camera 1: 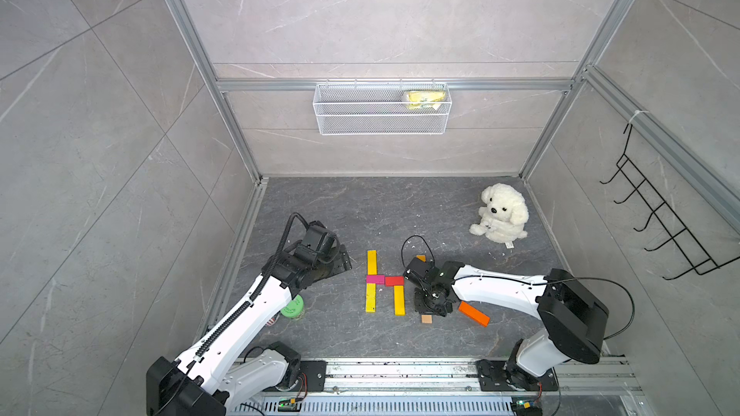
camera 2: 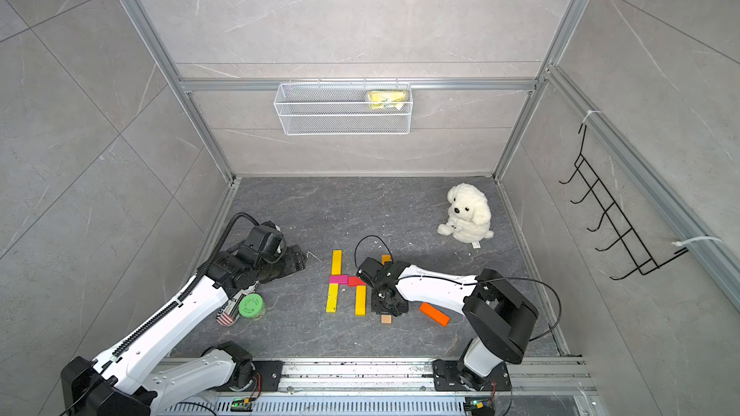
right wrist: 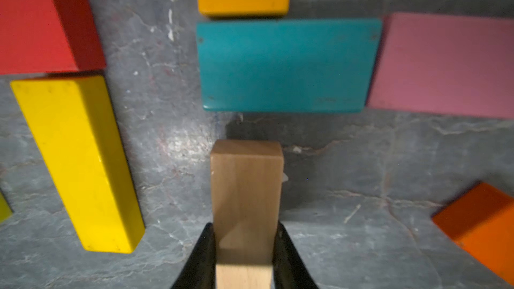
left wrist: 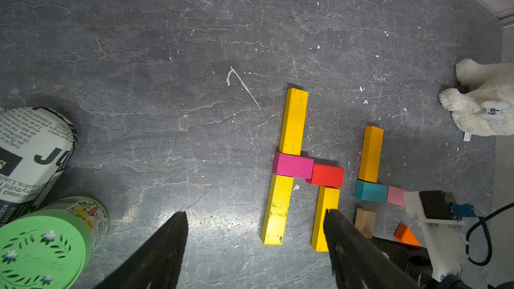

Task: Assemble the letter h with building blocks
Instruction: Assemble the building block at the center of the board.

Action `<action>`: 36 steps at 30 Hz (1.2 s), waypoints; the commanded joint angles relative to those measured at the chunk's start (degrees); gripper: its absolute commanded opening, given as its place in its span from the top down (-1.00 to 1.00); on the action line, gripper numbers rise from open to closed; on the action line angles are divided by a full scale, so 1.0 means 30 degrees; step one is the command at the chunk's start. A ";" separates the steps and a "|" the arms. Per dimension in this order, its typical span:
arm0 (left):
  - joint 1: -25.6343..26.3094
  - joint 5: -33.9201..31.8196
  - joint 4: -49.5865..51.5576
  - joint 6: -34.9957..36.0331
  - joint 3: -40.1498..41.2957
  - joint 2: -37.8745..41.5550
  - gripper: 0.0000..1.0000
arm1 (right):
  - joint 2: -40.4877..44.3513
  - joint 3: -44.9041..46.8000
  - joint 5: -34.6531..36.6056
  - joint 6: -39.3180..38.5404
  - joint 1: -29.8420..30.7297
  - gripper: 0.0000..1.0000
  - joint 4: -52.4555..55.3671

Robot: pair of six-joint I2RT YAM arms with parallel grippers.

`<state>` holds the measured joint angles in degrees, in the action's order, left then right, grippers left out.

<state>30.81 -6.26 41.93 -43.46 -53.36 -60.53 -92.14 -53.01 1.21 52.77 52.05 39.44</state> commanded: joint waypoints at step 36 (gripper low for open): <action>-0.0106 0.0107 -0.0087 -0.0058 -0.0238 0.0230 -0.63 | -0.1713 -0.2078 0.0859 -0.2152 -0.0403 0.41 0.1967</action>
<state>30.79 -5.87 41.89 -43.46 -52.80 -60.03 -95.83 -58.28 2.55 47.29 51.07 43.57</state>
